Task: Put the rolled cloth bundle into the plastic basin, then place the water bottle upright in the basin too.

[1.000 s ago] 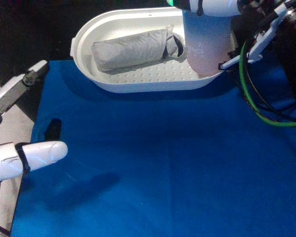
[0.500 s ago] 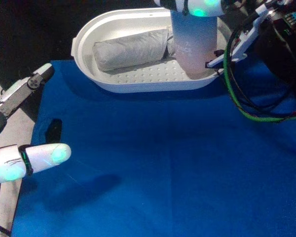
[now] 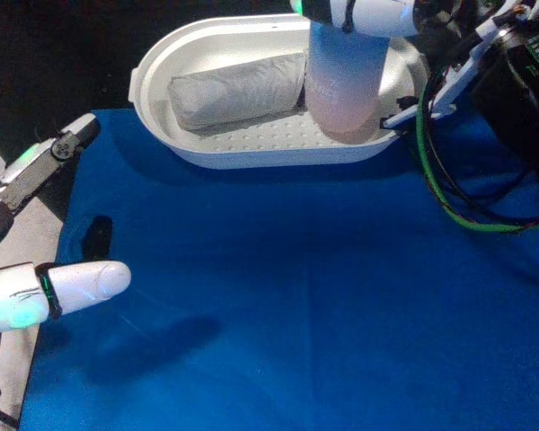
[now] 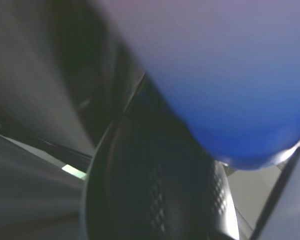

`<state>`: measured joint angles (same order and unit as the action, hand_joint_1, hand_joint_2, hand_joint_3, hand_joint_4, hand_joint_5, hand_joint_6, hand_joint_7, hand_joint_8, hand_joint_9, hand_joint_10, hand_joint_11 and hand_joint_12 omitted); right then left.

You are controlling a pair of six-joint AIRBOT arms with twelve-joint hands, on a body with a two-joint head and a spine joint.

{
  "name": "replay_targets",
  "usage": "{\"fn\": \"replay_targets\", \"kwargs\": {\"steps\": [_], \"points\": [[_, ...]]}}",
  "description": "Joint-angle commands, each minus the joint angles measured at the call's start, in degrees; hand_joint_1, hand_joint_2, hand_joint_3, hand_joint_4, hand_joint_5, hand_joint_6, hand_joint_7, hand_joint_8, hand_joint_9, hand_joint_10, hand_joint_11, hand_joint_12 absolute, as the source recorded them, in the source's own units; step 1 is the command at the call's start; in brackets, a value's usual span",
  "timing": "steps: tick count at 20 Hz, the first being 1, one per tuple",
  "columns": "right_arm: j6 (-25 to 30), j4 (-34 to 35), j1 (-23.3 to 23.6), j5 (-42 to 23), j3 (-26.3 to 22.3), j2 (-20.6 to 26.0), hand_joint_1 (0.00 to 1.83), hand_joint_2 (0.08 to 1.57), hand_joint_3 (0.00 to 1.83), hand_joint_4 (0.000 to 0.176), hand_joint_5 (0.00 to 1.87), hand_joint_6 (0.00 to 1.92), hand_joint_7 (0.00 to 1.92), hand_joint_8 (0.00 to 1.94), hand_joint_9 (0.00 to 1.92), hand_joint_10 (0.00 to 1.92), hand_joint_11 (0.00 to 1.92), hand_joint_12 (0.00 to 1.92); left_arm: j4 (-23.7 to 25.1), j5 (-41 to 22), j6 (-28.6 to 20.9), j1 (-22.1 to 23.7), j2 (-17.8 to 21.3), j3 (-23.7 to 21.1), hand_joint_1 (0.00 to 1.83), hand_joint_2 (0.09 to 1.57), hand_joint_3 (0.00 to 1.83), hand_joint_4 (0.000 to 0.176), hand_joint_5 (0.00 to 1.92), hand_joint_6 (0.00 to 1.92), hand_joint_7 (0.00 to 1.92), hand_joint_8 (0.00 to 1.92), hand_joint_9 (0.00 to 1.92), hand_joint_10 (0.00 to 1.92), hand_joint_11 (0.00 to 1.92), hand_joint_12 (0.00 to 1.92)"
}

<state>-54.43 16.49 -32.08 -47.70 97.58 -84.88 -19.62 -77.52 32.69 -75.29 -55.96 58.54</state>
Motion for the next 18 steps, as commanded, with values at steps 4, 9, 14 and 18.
{"fn": "replay_targets", "kwargs": {"steps": [4, 9, 14, 18], "points": [[1.11, 0.39, 0.48, -10.01, -0.67, 0.79, 0.76, 1.17, 0.0, 0.016, 0.65, 0.0, 0.76, 0.0, 0.6, 0.37, 0.23, 1.33, 0.35, -7.59, -0.76, 0.44, -0.3, 0.05, 0.6, 0.89, 0.0, 0.17, 0.03, 0.0, 0.0, 0.0, 0.0, 0.0, 0.03, 0.03], [1.11, 0.38, -0.19, -10.27, -1.48, 1.26, 0.71, 1.17, 0.0, 0.08, 0.47, 0.0, 0.56, 0.0, 0.54, 0.01, 0.04, 1.02, 0.18, -7.63, -0.76, 0.42, -0.34, 0.05, 0.61, 0.89, 0.0, 0.176, 0.03, 0.0, 0.0, 0.0, 0.0, 0.0, 0.0, 0.0], [1.34, 0.36, -0.46, -10.26, -1.63, 1.57, 0.77, 1.14, 0.0, 0.13, 0.38, 0.0, 0.48, 0.0, 0.43, 0.0, 0.0, 0.78, 0.1, -7.65, -0.76, 0.42, -0.48, 0.12, 0.6, 0.91, 0.01, 0.159, 0.02, 0.0, 0.0, 0.0, 0.0, 0.0, 0.0, 0.0], [1.81, 0.36, -0.92, -10.27, -1.84, 1.74, 0.9, 1.07, 0.0, 0.176, 0.25, 0.0, 0.32, 0.0, 0.28, 0.0, 0.0, 0.59, 0.01, -7.68, -0.76, 0.41, -0.55, 0.08, 0.62, 0.91, 0.0, 0.156, 0.03, 0.0, 0.0, 0.0, 0.0, 0.0, 0.0, 0.0]]}}
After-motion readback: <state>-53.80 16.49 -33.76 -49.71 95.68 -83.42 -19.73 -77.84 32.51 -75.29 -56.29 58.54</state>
